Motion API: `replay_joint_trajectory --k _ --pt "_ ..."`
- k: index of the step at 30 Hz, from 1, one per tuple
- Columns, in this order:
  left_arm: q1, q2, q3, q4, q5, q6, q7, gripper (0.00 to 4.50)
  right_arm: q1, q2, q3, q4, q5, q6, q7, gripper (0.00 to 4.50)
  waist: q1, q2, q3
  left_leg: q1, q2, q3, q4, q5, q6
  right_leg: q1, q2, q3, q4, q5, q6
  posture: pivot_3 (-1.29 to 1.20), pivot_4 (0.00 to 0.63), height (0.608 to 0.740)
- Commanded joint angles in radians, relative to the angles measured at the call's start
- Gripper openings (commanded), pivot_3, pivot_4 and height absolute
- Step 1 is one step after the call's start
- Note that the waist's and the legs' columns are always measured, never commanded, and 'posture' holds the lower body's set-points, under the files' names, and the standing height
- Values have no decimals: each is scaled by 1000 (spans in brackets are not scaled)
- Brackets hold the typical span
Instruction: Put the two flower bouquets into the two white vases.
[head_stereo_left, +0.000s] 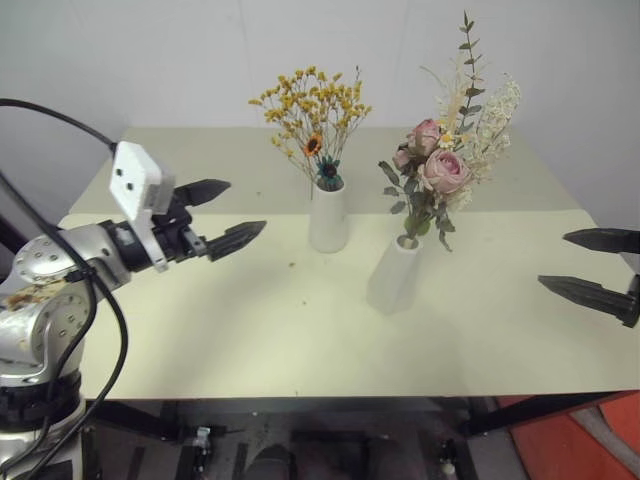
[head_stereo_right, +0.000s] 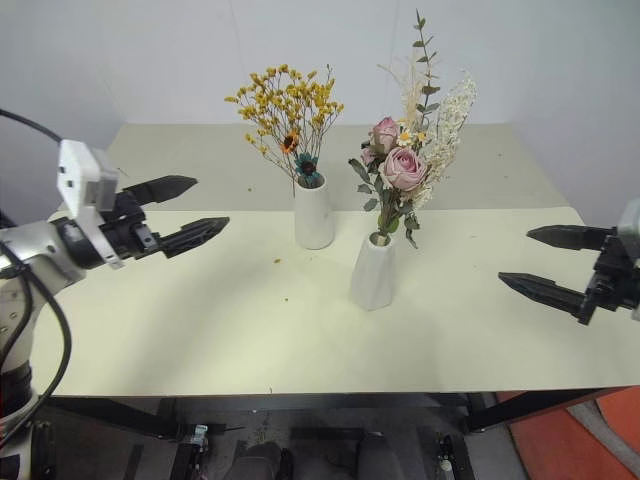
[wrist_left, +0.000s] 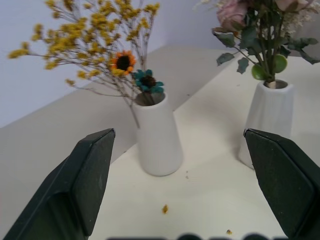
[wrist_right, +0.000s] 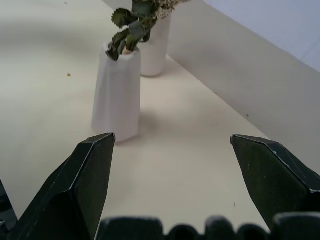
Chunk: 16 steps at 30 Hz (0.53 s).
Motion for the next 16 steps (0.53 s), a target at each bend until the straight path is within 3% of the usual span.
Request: replay_joint_trajectory --k 1,6,16 --pt "17 24 109 -71 -86 14 29 4500 -87 22 47 45 3 -11 -4 4389 1 0 0 0 0 0 0 0 0 0 0 0 0 0 0 0 150 740" --pt "78 99 225 -56 -221 73 -21 4500 -184 73 123 74 -10 -2 -4 4389 2 0 0 -1 0 0 0 0 0 -2 0 0 0 0 0 0 150 740" --pt "156 204 295 -98 -336 104 11 4500 -192 90 188 92 -24 -13 54 4389 4 0 0 -1 0 1 -1 0 0 -2 0 0 0 0 0 0 150 740"
